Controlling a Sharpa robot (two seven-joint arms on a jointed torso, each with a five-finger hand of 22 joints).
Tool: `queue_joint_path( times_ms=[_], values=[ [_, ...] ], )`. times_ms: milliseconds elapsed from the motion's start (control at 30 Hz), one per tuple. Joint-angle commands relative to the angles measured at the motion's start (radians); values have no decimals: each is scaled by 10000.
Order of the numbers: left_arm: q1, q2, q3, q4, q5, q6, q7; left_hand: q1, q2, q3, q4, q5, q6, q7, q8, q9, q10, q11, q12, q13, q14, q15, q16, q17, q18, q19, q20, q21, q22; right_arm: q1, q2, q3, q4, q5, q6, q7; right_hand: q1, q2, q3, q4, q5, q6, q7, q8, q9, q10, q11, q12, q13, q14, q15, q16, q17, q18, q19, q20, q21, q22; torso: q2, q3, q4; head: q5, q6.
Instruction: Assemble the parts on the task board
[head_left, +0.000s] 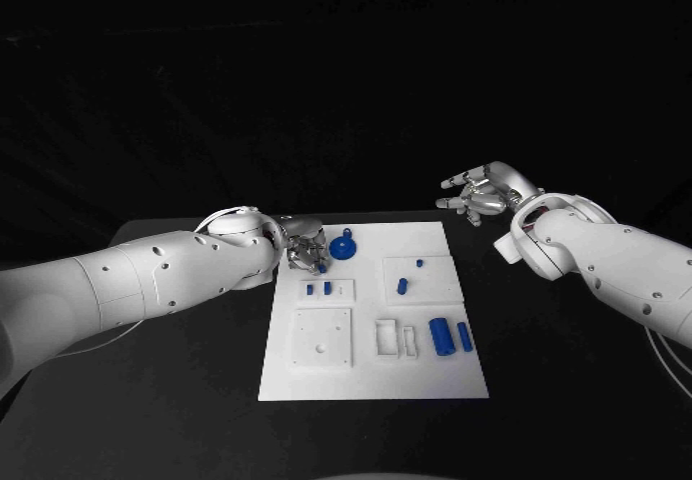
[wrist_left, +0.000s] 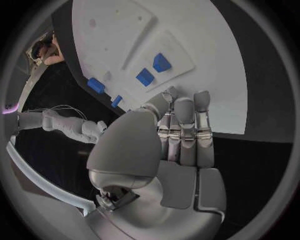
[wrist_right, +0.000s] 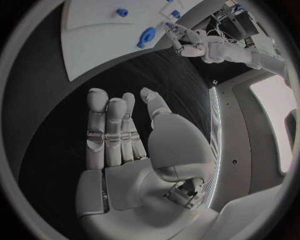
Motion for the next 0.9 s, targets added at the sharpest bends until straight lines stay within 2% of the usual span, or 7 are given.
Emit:
queue_joint_path(
  times_ms=[33, 167, 267, 567, 733, 900],
  values=[
    [-52, -16, -40, 7, 41, 23, -5, 77, 32, -81, -21, -36, -197, 30, 44, -20, -169, 34, 8, -9, -51, 50, -51, -16, 105, -59, 51, 48, 211, -3, -4, 4, 14, -5, 109, 55, -79, 17, 61, 10, 64, 256, 72, -31, 7, -347, -190, 30, -3, -31, 5, 38, -8, 135, 418, -63, 36, 177, -4, 3, 0, -2, -1],
    [-53, -42, -41, 6, 104, -142, -10, 118, -32, -39, -54, -34, -800, 112, 43, -67, -413, 130, 8, -12, -87, 112, -61, -32, 142, -86, 102, 62, 215, -3, -10, 4, 14, -5, 100, 46, -79, 17, 61, 10, 64, 256, 72, -31, 7, -347, -190, 30, -3, -31, 5, 38, -8, 135, 418, -63, 36, 177, -3, 5, 3, -17, -11],
    [-54, -58, -41, 6, 125, -203, -17, 116, -89, 20, -56, -40, -984, 105, 40, -68, -471, 146, 7, -12, -98, 128, -67, -48, 180, -100, 134, 86, 216, -3, -14, 4, 13, -5, 100, 43, -79, 17, 61, 10, 64, 256, 72, -31, 7, -347, -190, 30, -3, -31, 5, 38, -8, 135, 418, -63, 36, 177, 0, 0, 3, -21, -8],
    [-58, -82, -41, 11, 148, -374, -16, 120, -241, 163, -48, -47, -1147, 122, 51, -62, -575, 188, 8, -13, -126, 160, -85, -93, 228, -147, 173, 131, 211, -3, -25, 4, 13, -5, 105, 44, -84, 13, 57, 17, 65, 243, 73, -32, 7, -347, -189, 19, -15, -33, 7, 36, -10, 136, 418, -62, 37, 172, -2, 0, 0, -11, 8],
    [-59, -82, -40, -16, 199, -412, -34, 110, -320, 254, -41, -43, -1430, 117, 42, -72, -764, 244, 3, -17, -126, 193, -98, -112, 250, -147, 195, 141, 209, -3, -37, 3, 13, -5, 132, 34, -77, 6, 51, 18, 62, 234, 75, -32, 7, -348, -186, -6, -38, -38, 8, 33, -13, 137, 413, -60, 17, 163, -3, 0, 1, -28, 3],
    [-59, -98, -35, -80, 218, -517, -66, 108, -427, 424, -38, -30, -1583, 132, 54, -64, -961, 310, 5, -18, -139, 235, -127, -141, 308, -159, 238, 156, 211, -3, -85, 3, 88, -24, 293, -29, -35, 6, 60, -24, 11, 199, 85, -31, 7, -316, -173, -304, -270, -78, 29, 16, -20, 146, 391, -44, -99, 131, 1, 0, -1, -32, 48]
  ],
)
